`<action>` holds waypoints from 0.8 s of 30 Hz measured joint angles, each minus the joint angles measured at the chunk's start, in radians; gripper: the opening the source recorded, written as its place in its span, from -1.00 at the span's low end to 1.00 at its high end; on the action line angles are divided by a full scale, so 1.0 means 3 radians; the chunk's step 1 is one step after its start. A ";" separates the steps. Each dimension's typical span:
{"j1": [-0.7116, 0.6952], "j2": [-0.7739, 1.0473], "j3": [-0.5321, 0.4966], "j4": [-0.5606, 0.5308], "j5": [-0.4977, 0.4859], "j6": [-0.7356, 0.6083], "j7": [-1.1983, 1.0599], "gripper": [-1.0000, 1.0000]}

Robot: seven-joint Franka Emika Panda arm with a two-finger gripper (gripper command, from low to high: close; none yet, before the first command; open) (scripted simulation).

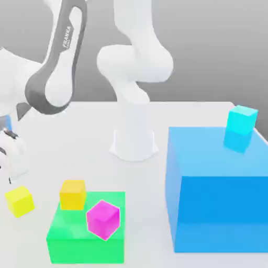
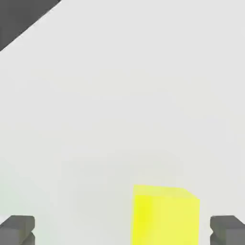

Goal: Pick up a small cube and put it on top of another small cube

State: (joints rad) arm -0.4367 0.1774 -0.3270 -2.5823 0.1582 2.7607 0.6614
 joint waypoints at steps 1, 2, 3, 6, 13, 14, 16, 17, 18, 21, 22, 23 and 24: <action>-0.0045 0.0126 0.0048 0.0012 0.0110 0.0081 -0.0080 0.00; -0.0110 0.0248 0.0124 0.0030 0.0209 0.0169 -0.0155 0.00; -0.0181 0.0369 0.0210 0.0052 0.0302 0.0260 -0.0225 0.00; -0.0339 0.0605 0.0400 0.0101 0.0458 0.0446 -0.0346 -1.00; -0.0328 0.0560 0.0379 0.0090 0.0414 0.0409 -0.0311 -1.00; -0.0282 0.0462 0.0315 0.0068 0.0335 0.0334 -0.0251 -1.00; -0.0200 0.0235 0.0192 0.0019 0.0140 0.0163 -0.0105 -1.00; -0.0175 0.0114 0.0145 -0.0006 0.0033 0.0073 -0.0026 -1.00; -0.0129 -0.0011 0.0121 -0.0029 -0.0065 -0.0020 0.0090 -1.00; 0.0089 -0.0388 0.0212 -0.0091 -0.0310 -0.0313 0.0579 -1.00; 0.0131 -0.0514 0.0254 -0.0111 -0.0374 -0.0413 0.0740 -1.00; 0.0202 -0.0638 0.0293 -0.0130 -0.0430 -0.0513 0.0896 -1.00; 0.0266 -0.0762 0.0347 -0.0149 -0.0478 -0.0614 0.1048 -1.00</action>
State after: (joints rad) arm -0.3569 -0.0511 -0.2230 -2.6269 0.0149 2.5764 0.9758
